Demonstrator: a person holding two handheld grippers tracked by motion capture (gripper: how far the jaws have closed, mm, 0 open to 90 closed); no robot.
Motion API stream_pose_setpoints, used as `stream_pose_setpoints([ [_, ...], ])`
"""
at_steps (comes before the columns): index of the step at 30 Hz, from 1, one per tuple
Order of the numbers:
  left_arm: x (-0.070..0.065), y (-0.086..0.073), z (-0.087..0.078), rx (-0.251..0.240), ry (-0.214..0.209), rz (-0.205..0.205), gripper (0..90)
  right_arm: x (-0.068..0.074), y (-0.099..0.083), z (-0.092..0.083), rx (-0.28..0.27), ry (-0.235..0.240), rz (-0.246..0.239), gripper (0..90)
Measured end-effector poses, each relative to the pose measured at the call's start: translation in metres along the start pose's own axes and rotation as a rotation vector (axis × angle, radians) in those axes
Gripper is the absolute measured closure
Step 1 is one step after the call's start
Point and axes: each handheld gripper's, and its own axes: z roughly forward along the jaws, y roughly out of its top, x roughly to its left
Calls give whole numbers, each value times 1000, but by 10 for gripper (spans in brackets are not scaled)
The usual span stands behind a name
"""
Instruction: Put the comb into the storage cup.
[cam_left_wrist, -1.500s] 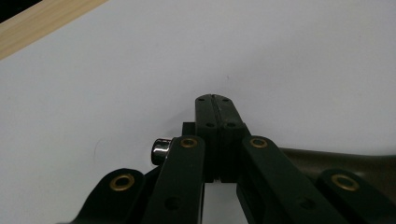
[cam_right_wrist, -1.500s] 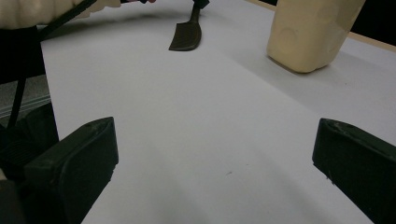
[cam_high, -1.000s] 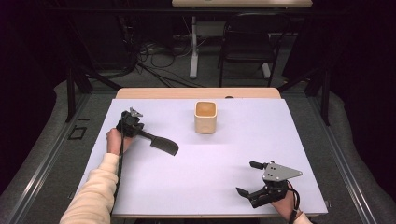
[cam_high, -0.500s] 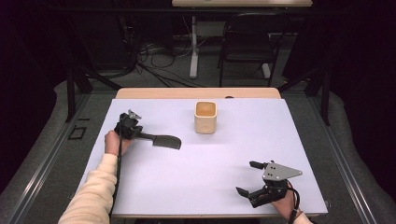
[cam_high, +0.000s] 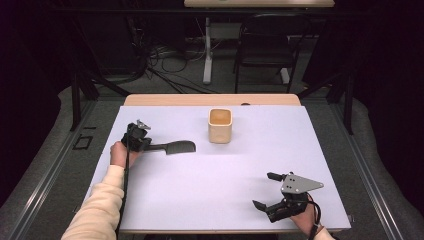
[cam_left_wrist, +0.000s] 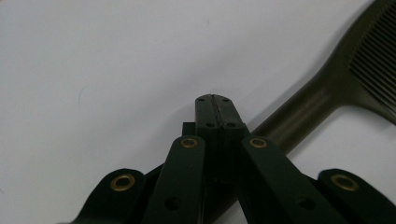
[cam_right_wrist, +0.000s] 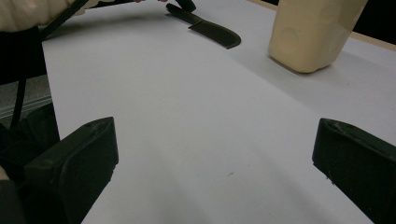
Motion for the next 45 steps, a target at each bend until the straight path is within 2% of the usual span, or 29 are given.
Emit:
stream_pose_setpoints([
  [14, -1, -2, -4, 32, -21, -2, 900, -1, 0, 1, 9, 6, -4, 0],
  [20, 0, -2, -7, 44, -15, -10, 900, 0, 0, 2, 17, 10, -3, 0],
  [30, 0, -3, -7, 71, -41, -12, 900, -1, 0, 2, 16, 10, -5, 0],
  [38, -2, -3, -9, 74, -57, -16, 900, -1, 0, 2, 16, 13, -2, 0],
  [45, -2, -6, -11, 75, -49, -15, 900, -1, 0, 3, 22, 17, -4, 0],
])
